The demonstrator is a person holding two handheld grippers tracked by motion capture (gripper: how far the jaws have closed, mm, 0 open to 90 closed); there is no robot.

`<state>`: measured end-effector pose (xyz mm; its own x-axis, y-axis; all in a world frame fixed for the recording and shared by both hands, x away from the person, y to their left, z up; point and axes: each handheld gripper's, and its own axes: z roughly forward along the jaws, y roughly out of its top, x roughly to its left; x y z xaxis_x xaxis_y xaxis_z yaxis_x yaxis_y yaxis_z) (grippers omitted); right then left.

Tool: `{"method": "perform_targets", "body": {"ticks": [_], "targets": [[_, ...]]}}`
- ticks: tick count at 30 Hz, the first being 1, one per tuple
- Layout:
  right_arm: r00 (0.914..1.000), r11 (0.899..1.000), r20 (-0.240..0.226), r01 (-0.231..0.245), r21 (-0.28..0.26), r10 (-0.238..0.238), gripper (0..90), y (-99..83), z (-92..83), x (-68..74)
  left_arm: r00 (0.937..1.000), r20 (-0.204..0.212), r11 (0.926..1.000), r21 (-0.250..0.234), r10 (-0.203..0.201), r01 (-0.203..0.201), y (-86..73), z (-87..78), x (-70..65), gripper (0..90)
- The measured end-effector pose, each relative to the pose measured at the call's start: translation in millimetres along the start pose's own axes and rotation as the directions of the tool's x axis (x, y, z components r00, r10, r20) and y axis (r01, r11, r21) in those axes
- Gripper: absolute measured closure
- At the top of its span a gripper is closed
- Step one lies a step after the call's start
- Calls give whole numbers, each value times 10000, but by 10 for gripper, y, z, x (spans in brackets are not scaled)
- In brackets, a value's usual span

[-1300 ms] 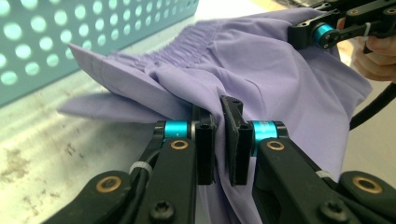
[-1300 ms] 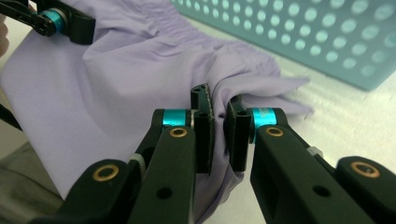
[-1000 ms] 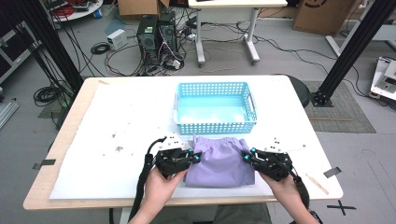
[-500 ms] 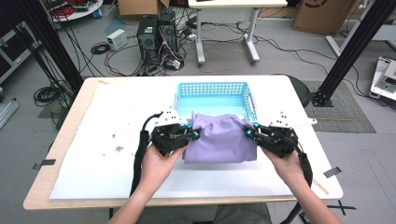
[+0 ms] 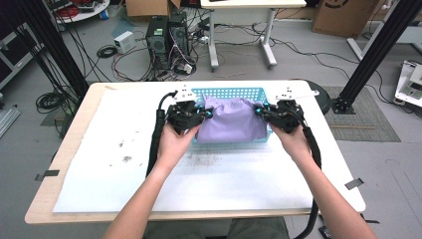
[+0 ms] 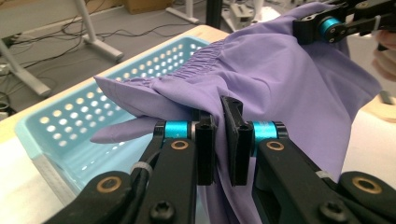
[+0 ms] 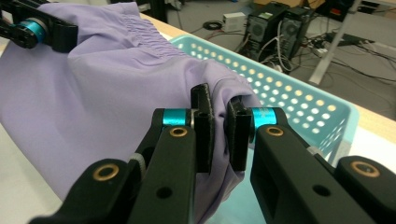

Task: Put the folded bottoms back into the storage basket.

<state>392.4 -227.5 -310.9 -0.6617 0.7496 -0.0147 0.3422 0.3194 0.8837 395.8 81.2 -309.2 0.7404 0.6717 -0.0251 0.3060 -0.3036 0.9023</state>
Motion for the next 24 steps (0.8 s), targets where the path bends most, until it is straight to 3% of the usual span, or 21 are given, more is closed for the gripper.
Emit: {"method": "perform_targets", "body": {"ticks": [12, 17, 21, 22, 23, 24], "targets": [[9983, 9990, 563, 150, 418, -173, 848, 112, 483, -280, 9987, -504, 9991, 427, 101, -80, 42, 450, 392, 840], [9957, 9973, 884, 200, 713, -263, 848, 121, 656, -352, 9977, -668, 9982, 596, 134, -94, 19, 591, 484, 840], [9941, 9952, 1070, 93, 977, -198, 842, 109, 781, -410, 9970, -768, 9972, 732, -63, 119, -9, 688, 556, 837], [9930, 9936, 1162, 89, 1125, -221, 784, 98, 808, -422, 9958, -916, 9969, 768, -73, 143, -20, 701, 563, 814], [9910, 9924, 1321, 63, 1230, -227, 690, 85, 827, -431, 9927, -1204, 9963, 841, -97, 200, -26, 709, 570, 719], [9902, 9909, 1375, 49, 1342, -235, 670, 75, 837, -446, 9916, -1277, 9956, 880, -202, 316, -33, 708, 583, 602]]}}
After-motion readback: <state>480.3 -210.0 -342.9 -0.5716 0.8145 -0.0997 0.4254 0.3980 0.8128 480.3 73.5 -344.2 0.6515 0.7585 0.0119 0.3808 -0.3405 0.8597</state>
